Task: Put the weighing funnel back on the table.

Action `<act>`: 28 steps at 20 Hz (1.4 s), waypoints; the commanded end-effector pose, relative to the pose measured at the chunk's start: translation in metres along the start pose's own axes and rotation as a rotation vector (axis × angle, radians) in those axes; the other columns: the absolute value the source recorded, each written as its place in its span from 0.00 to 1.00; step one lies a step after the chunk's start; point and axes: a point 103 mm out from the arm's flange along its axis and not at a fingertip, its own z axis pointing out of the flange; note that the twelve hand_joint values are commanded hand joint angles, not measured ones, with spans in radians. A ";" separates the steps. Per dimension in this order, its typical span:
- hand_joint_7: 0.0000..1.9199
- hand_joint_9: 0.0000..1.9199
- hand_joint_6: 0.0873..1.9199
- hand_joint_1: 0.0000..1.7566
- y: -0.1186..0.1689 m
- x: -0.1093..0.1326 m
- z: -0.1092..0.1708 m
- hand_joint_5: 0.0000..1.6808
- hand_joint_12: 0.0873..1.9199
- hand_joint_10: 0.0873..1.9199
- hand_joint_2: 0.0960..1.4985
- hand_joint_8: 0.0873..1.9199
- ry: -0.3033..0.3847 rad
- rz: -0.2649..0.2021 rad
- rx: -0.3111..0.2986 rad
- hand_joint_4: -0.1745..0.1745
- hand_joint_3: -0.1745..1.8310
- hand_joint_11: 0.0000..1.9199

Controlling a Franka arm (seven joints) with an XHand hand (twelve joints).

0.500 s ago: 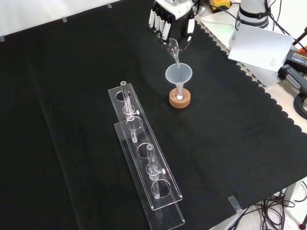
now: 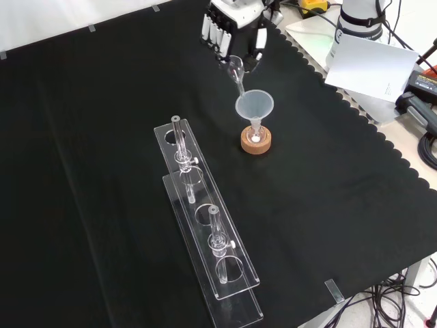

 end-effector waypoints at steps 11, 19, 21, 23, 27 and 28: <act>0.86 0.78 0.14 0.67 0.018 -0.096 0.013 0.88 0.39 0.11 0.29 0.06 0.015 0.098 -0.040 0.94 0.49 0.65; 0.86 0.78 0.14 0.67 0.030 -0.140 0.062 0.88 0.39 0.11 0.29 0.06 0.027 0.153 0.007 0.94 0.49 0.65; 0.86 0.78 0.14 0.67 0.033 -0.148 0.076 0.88 0.39 0.11 0.29 0.06 0.027 0.171 0.021 0.94 0.49 0.65; 0.86 0.78 0.14 0.67 0.035 -0.155 0.088 0.88 0.39 0.11 0.29 0.06 0.024 0.185 0.032 0.93 0.49 0.65; 0.86 0.78 0.14 0.67 0.039 -0.165 0.108 0.88 0.39 0.11 0.29 0.06 0.012 0.192 0.057 0.93 0.49 0.66; 0.86 0.78 0.14 0.67 0.039 -0.167 0.113 0.88 0.39 0.11 0.29 0.06 0.016 0.192 0.067 0.93 0.49 0.66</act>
